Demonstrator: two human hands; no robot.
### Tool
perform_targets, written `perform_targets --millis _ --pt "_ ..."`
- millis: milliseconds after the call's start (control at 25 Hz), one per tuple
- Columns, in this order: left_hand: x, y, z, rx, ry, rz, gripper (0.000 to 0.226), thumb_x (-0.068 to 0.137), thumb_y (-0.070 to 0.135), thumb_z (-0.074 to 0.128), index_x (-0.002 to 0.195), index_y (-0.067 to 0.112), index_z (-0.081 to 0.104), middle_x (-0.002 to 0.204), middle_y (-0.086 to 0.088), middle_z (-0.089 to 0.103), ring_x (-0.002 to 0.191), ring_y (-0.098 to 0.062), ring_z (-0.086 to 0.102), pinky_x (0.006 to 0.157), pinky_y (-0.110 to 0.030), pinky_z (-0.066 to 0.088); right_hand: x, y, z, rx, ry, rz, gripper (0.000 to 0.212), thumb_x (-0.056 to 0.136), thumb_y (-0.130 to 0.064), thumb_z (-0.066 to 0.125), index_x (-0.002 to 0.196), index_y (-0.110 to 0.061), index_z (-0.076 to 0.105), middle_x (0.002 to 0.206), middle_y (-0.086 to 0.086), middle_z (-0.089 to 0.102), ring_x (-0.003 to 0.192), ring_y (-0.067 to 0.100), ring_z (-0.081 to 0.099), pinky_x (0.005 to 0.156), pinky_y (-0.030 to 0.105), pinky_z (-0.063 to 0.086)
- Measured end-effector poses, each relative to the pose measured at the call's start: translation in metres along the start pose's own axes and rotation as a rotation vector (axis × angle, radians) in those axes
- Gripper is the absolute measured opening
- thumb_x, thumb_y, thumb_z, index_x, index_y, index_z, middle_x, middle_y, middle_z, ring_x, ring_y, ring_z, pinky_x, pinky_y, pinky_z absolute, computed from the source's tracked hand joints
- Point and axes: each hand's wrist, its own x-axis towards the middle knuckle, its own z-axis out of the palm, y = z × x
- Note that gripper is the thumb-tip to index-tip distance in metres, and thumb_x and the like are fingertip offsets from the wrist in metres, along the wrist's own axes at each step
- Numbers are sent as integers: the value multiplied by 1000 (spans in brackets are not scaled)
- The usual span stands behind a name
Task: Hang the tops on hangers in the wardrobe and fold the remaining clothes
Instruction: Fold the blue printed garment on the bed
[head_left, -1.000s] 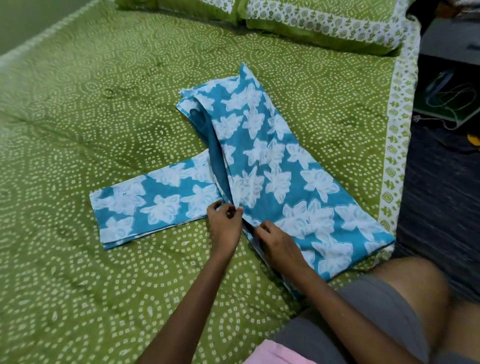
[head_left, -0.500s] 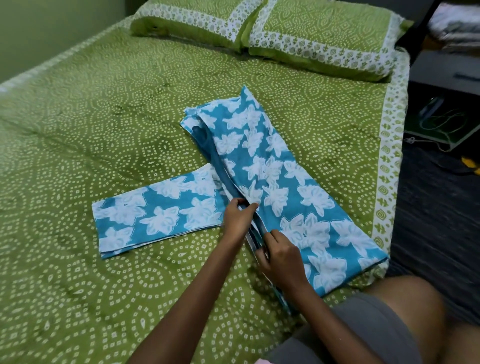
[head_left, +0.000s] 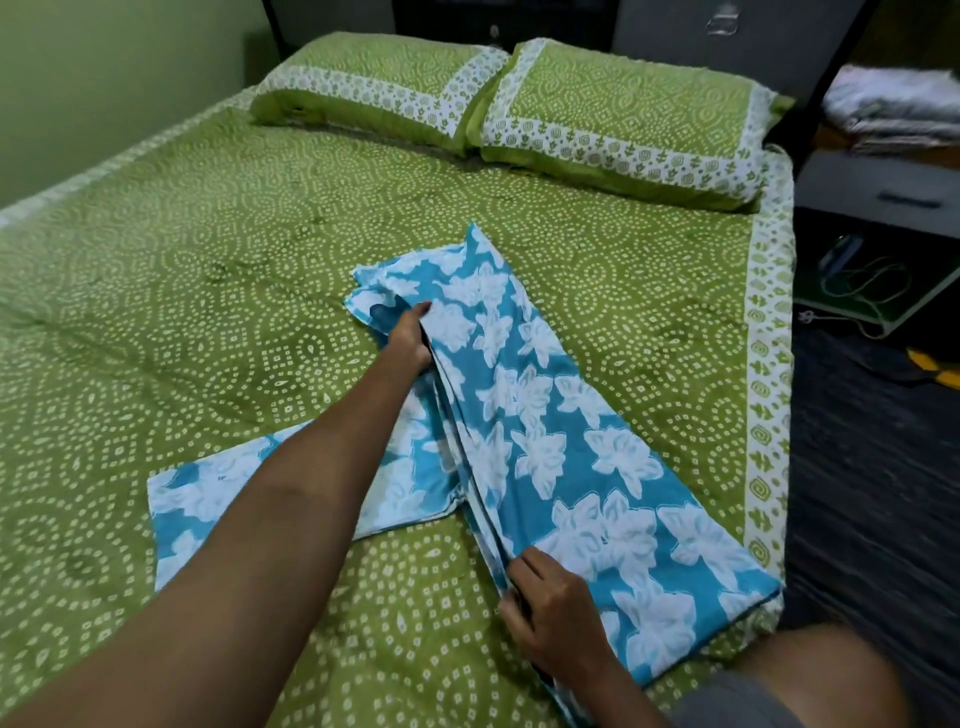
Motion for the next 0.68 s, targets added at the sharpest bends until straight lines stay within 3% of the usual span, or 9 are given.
perform_targets --millis 80,200,280,360,480,600,680 --pt "19 25 2 -27 35 44 26 96 25 48 109 4 56 119 -13 62 94 -32 61 91 -43 44 3 5 6 17 0 3 9 70 -21 54 73 -19 46 66 -4 47 55 6 44 49 12 29" --pt "59 51 5 -1 104 91 23 92 25 56 100 4 62 90 -13 70 78 -29 64 83 -45 52 9 10 12 19 18 21 9 67 -19 55 69 -16 47 66 -3 45 54 9 43 46 16 31" --pt "91 62 0 49 185 127 31 86 23 64 108 2 62 97 -16 70 83 -31 68 68 -45 57 13 11 14 23 52 36 8 66 -19 54 65 -14 49 66 -1 45 53 10 42 44 17 31" --pt "98 71 -3 86 257 159 29 83 17 66 106 0 62 97 -17 69 83 -30 68 69 -45 57 17 9 17 19 59 39 10 70 -22 56 65 -13 52 67 -2 48 54 8 43 45 16 35" --pt "99 81 -2 164 327 197 13 86 12 64 84 2 56 78 -12 60 69 -26 61 75 -39 54 23 9 22 -31 24 90 12 77 -28 59 74 -20 50 71 -6 49 54 6 47 47 11 34" --pt "113 86 -4 259 321 244 15 86 10 64 92 0 56 79 -12 56 66 -23 57 66 -35 49 34 1 25 -76 -31 242 34 64 -21 72 82 -24 44 78 -6 48 58 5 48 48 6 29" --pt "117 85 -5 316 319 279 12 86 7 62 94 4 53 79 -9 52 66 -20 50 63 -30 41 58 -10 26 -97 -1 201 41 62 -20 74 92 -20 46 88 -1 52 67 11 56 52 14 44"
